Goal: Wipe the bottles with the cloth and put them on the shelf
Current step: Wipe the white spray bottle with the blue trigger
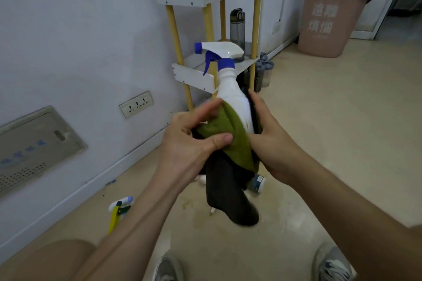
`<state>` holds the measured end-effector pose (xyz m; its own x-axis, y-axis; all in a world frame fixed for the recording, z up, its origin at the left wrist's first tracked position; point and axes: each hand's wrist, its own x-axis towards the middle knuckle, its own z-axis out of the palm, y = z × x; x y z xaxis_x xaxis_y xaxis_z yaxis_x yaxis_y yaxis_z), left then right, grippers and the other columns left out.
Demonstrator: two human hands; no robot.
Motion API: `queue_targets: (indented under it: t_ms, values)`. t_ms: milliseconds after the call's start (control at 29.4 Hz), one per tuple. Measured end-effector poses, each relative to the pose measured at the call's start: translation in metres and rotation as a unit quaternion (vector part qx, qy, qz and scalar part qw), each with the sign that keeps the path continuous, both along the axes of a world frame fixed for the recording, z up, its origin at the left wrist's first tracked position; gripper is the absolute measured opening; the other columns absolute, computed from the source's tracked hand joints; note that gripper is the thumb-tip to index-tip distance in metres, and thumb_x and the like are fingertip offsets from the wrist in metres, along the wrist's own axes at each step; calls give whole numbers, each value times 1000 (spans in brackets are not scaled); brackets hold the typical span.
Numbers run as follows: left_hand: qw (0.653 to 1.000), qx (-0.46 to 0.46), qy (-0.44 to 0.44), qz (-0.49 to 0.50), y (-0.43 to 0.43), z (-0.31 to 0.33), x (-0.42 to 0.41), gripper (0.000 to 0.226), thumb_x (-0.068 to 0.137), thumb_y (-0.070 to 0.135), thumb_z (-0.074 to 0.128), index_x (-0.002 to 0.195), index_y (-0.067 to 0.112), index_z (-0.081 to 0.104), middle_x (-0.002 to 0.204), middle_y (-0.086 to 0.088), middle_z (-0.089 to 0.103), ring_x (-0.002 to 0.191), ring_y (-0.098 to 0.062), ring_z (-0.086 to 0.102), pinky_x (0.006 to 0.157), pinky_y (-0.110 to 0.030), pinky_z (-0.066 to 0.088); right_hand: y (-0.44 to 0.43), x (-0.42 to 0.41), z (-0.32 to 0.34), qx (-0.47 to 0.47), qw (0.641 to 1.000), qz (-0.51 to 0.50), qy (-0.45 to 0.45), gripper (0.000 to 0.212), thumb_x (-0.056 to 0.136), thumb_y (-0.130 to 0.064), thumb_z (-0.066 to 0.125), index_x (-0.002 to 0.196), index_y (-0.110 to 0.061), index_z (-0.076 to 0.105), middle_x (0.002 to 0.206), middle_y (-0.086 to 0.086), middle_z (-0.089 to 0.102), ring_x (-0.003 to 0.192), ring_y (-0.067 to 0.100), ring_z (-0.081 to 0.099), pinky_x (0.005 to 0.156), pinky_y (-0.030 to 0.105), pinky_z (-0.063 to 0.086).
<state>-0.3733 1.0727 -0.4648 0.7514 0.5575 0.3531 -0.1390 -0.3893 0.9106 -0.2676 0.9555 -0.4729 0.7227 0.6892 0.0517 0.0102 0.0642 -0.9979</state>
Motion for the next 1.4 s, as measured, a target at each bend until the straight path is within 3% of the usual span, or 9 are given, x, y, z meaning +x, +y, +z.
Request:
queue_targets:
  t_ms: [102,170,306,477,715,885,1021,1225,1396]
  values:
    - [998,22,5,57,3,-5,10,72,64,33,89,125,48,54,124,14,48,109,10,49,91,-14,47,4,-9,9,70,991,35,107,51,92,-19,49,140,-35,49,129,-5,59,112,16,61,103,44,49]
    - [996,-5,30,81,0,-12,17,73,64,39,87,126,44,50,121,18,41,110,7,48,97,-23,49,7,-17,9,46,998,36,33,38,98,-25,43,135,-27,51,134,-3,54,117,12,55,110,40,41]
    - [987,-34,54,150,-1,-19,29,80,53,52,81,123,41,43,116,22,38,116,-9,51,97,-32,50,15,-32,-7,14,998,-11,-67,55,95,-32,60,146,-30,41,150,-14,31,129,-7,37,93,1,35]
    - [970,-224,37,84,9,-19,30,60,72,31,82,126,27,55,108,5,69,96,-13,70,82,-32,58,21,-31,-19,9,995,-21,-94,60,96,-40,56,151,-33,34,153,-19,29,139,-4,29,115,26,31]
    - [980,-35,-56,187,-9,-10,35,11,83,30,76,85,37,69,78,21,69,79,-1,66,75,-22,54,26,-22,-20,67,995,-38,66,92,69,-57,74,149,-35,32,141,-5,53,125,13,56,106,41,47]
    - [982,-164,-11,88,-1,3,32,47,74,34,81,117,28,62,103,14,69,94,-1,67,79,-20,54,22,-19,-18,72,997,-37,7,105,65,-55,84,151,-39,26,139,-12,53,124,11,57,100,35,51]
    - [948,-291,104,-79,10,10,26,69,61,34,80,123,11,61,104,-10,74,89,-21,73,69,-28,57,17,-34,-18,34,996,-25,-78,76,75,-57,74,136,-55,28,135,-24,47,129,-1,46,106,31,43]
    - [963,-257,58,53,-3,1,30,35,73,28,84,102,13,70,87,-4,76,80,-19,74,68,-30,58,16,-33,-26,-5,987,-28,-157,77,91,-50,58,155,-33,19,160,-12,26,146,1,23,121,40,27]
    - [943,-290,-18,164,-7,4,34,29,87,31,71,60,19,72,68,-1,73,71,-19,71,68,-34,58,21,-32,-24,49,995,-34,-79,70,85,-59,62,146,-46,30,139,-21,50,127,-4,48,106,29,44]
